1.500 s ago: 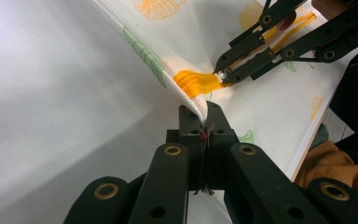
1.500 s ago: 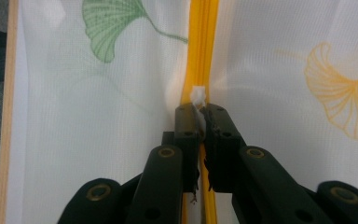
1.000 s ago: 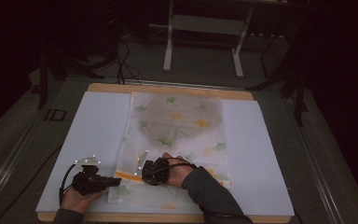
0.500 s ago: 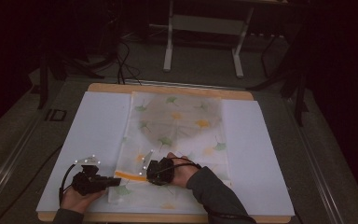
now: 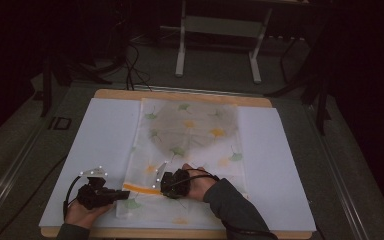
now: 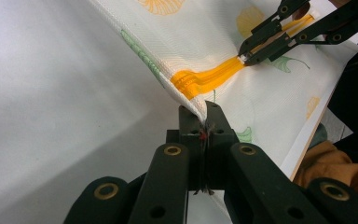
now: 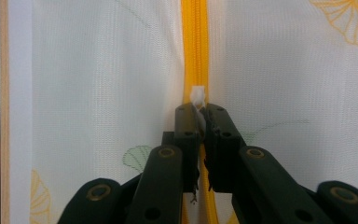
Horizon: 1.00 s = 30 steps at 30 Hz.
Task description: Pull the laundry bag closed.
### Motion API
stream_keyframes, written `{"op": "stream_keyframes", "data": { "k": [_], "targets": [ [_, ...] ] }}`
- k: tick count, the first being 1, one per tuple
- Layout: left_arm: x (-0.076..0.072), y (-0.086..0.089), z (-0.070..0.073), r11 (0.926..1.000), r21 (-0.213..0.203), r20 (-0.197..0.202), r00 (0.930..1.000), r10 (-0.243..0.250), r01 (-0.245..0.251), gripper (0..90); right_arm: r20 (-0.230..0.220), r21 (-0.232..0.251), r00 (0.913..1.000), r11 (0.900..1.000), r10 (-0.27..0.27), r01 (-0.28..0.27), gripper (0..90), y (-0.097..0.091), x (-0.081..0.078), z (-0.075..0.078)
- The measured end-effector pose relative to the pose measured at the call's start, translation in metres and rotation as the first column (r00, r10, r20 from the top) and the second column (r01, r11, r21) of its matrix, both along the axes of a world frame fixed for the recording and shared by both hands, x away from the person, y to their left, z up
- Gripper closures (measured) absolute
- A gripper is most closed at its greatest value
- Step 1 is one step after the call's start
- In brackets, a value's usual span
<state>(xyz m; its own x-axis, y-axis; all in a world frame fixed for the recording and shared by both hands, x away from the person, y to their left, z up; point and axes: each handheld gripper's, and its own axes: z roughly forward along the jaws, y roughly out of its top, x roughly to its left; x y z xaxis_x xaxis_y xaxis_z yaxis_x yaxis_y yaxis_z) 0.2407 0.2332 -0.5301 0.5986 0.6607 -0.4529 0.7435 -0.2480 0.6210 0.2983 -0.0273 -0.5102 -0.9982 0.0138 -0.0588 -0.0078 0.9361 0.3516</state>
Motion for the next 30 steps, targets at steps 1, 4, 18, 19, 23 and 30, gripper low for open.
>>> {"op": "stream_keyframes", "data": {
  "k": [1, 4, 18, 19, 23, 30],
  "targets": [
    [0.0, 0.0, 0.0, 1.0, 0.0, 0.0, 1.0, 0.0, 0.0, 88.6, 0.001, -0.002, 1.0, 1.0, -0.001, 0.001, 84.6, 0.0, 0.0, 0.0],
    [0.0, 0.0, 0.0, 1.0, 0.0, 0.001, 1.0, 0.0, 0.0, 88.6, 0.003, -0.008, 1.0, 1.0, -0.003, 0.003, 84.6, -0.001, -0.001, 0.0],
    [0.0, 0.001, 0.0, 1.0, 0.001, 0.001, 1.0, 0.0, 0.0, 88.6, 0.005, -0.031, 0.9999, 0.9994, -0.012, 0.012, 84.6, -0.011, 0.0, 0.001],
    [0.0, 0.001, 0.0, 1.0, 0.002, 0.002, 1.0, 0.001, -0.001, 88.6, 0.005, -0.034, 0.9999, 0.9994, -0.01, 0.01, 84.6, -0.011, 0.0, 0.002],
    [0.0, 0.001, 0.0, 1.0, 0.002, 0.002, 1.0, 0.003, -0.003, 88.7, 0.005, -0.039, 0.9998, 0.9991, -0.017, 0.017, 84.6, -0.014, 0.0, 0.002],
    [0.0, 0.002, 0.0, 1.0, 0.003, 0.004, 1.0, 0.004, -0.004, 88.6, 0.009, -0.053, 0.9998, 0.9984, -0.02, 0.021, 84.7, -0.019, 0.0, 0.002]
  ]
}}
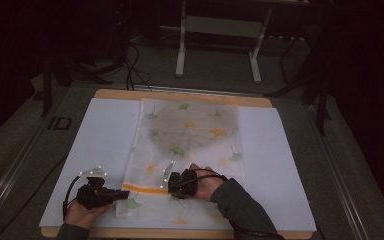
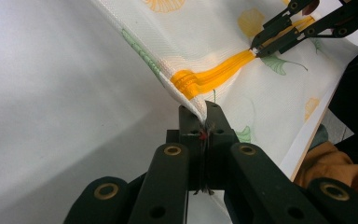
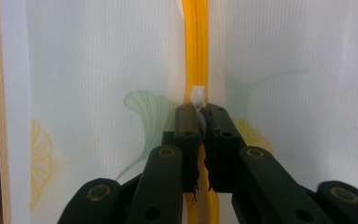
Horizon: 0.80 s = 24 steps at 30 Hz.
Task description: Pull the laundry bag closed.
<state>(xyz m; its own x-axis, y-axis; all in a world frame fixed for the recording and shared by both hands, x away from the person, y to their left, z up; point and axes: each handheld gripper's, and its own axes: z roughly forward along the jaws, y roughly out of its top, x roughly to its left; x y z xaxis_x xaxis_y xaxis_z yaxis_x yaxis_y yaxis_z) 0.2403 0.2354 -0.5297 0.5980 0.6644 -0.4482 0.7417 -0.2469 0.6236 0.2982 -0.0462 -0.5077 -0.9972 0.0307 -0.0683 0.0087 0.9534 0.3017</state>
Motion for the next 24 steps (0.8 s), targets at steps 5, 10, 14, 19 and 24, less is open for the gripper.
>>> {"op": "stream_keyframes", "data": {
  "k": [5, 10, 14, 19, 24],
  "targets": [
    [0.0, 0.0, 0.0, 1.0, 0.0, 0.001, 1.0, 0.002, -0.002, 88.6, 0.0, -0.002, 1.0, 1.0, -0.006, 0.006, 84.6, -0.006, 0.001, 0.0],
    [0.0, 0.0, 0.0, 1.0, 0.0, 0.002, 1.0, 0.003, -0.003, 88.6, 0.0, -0.006, 0.9999, 0.9999, -0.014, 0.014, 84.6, -0.011, 0.001, 0.001],
    [0.0, 0.001, 0.0, 1.0, -0.002, 0.002, 1.0, 0.004, -0.004, 88.6, 0.002, -0.007, 0.9999, 0.9999, -0.015, 0.015, 84.6, -0.015, 0.001, 0.001],
    [0.0, 0.001, 0.0, 1.0, -0.003, 0.003, 1.0, 0.005, -0.005, 88.6, 0.002, -0.01, 0.9998, 0.9997, -0.021, 0.021, 84.6, -0.02, 0.0, 0.001],
    [-0.001, 0.001, 0.0, 1.0, -0.004, 0.001, 1.0, 0.007, -0.007, 88.6, 0.003, -0.013, 0.9997, 0.9996, -0.026, 0.026, 84.6, -0.026, 0.0, 0.002]
  ]
}}
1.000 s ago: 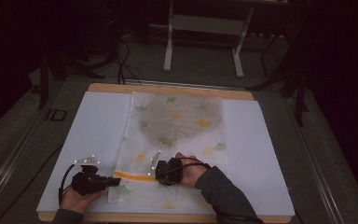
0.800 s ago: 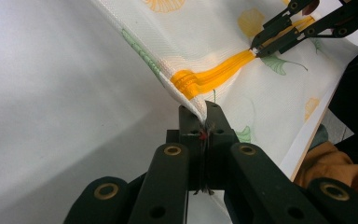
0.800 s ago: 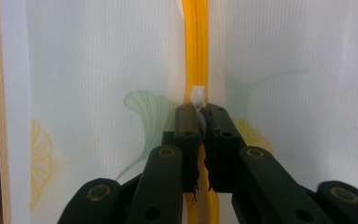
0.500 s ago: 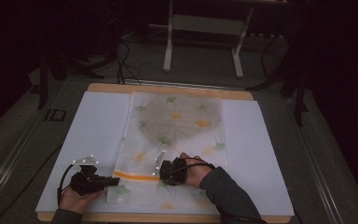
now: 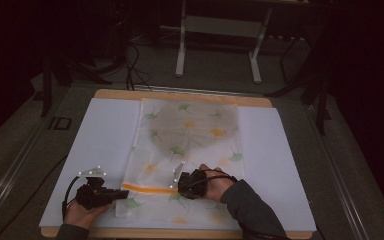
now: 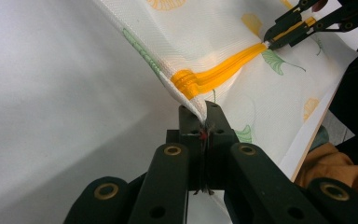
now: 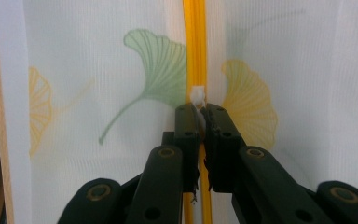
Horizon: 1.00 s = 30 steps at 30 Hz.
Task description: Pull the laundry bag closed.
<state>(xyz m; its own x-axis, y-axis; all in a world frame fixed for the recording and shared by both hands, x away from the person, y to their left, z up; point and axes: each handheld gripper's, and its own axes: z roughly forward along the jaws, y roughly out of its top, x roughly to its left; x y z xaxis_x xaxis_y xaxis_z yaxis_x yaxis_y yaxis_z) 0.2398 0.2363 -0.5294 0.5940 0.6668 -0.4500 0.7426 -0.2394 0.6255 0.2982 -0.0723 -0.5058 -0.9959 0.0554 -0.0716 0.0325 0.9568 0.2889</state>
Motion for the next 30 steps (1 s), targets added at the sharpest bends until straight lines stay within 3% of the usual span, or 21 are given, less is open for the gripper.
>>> {"op": "stream_keyframes", "data": {
  "k": [30],
  "targets": [
    [0.0, 0.001, 0.0, 1.0, 0.005, 0.003, 1.0, 0.002, -0.002, 88.6, 0.004, -0.014, 0.9991, 0.9991, -0.041, 0.041, 84.6, -0.032, -0.001, 0.002]
  ]
}}
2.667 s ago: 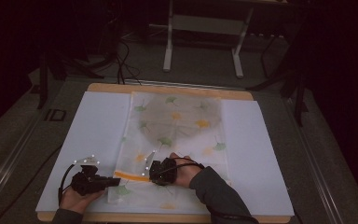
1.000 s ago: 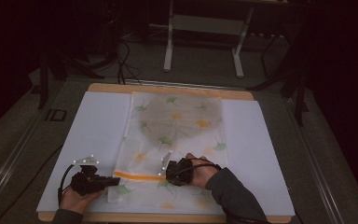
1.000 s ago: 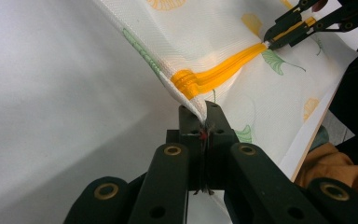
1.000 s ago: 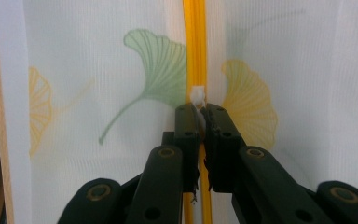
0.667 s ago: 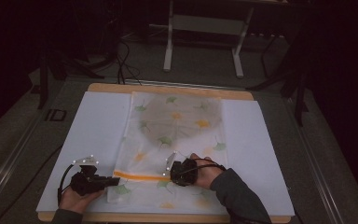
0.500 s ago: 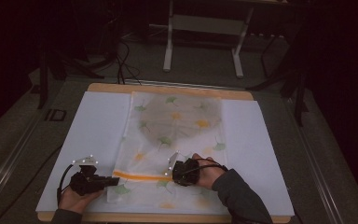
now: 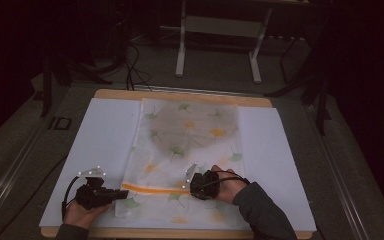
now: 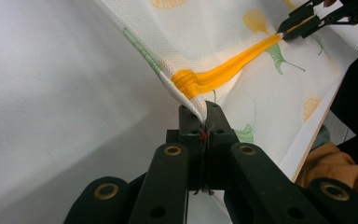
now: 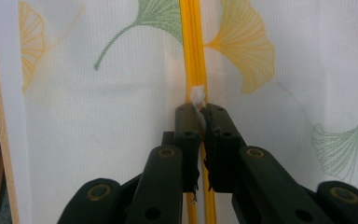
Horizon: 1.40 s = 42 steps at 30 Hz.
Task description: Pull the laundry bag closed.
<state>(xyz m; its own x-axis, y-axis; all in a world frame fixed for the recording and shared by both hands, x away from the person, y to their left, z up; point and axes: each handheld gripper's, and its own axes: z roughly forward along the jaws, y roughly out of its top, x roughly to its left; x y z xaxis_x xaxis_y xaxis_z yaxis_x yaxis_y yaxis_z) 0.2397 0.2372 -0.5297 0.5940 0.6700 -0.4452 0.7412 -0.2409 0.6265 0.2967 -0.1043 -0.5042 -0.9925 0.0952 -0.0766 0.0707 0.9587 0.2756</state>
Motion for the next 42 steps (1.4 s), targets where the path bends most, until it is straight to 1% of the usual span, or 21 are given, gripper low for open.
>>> {"op": "stream_keyframes", "data": {
  "k": [5, 16, 18, 27, 30, 42],
  "targets": [
    [0.0, 0.0, 0.0, 1.0, 0.001, 0.0, 1.0, -0.002, 0.002, 88.6, 0.001, -0.012, 1.0, 0.9999, 0.0, 0.0, 84.6, -0.005, 0.0, 0.0],
    [0.0, 0.001, 0.0, 1.0, 0.002, -0.001, 1.0, 0.002, -0.002, 88.7, -0.001, -0.019, 0.9999, 0.9997, -0.015, 0.015, 84.6, -0.015, 0.0, 0.0],
    [0.0, 0.001, 0.0, 1.0, 0.001, -0.001, 1.0, 0.002, -0.002, 88.7, -0.003, -0.011, 0.9999, 0.9998, -0.016, 0.016, 84.6, -0.016, 0.0, 0.001],
    [0.0, 0.001, 0.0, 1.0, -0.001, 0.0, 1.0, 0.006, -0.006, 88.6, -0.004, -0.019, 0.9998, 0.9996, -0.019, 0.019, 84.6, -0.021, 0.0, 0.002],
    [0.0, 0.002, 0.0, 1.0, 0.001, 0.0, 1.0, 0.005, -0.005, 88.7, -0.008, -0.012, 0.9996, 0.9996, -0.026, 0.025, 84.6, -0.025, 0.0, 0.002],
    [-0.001, 0.001, 0.0, 1.0, 0.002, 0.001, 1.0, 0.007, -0.007, 88.7, 0.0, -0.019, 0.9994, 0.9992, -0.034, 0.034, 84.6, -0.035, -0.001, 0.007]
  ]
}}
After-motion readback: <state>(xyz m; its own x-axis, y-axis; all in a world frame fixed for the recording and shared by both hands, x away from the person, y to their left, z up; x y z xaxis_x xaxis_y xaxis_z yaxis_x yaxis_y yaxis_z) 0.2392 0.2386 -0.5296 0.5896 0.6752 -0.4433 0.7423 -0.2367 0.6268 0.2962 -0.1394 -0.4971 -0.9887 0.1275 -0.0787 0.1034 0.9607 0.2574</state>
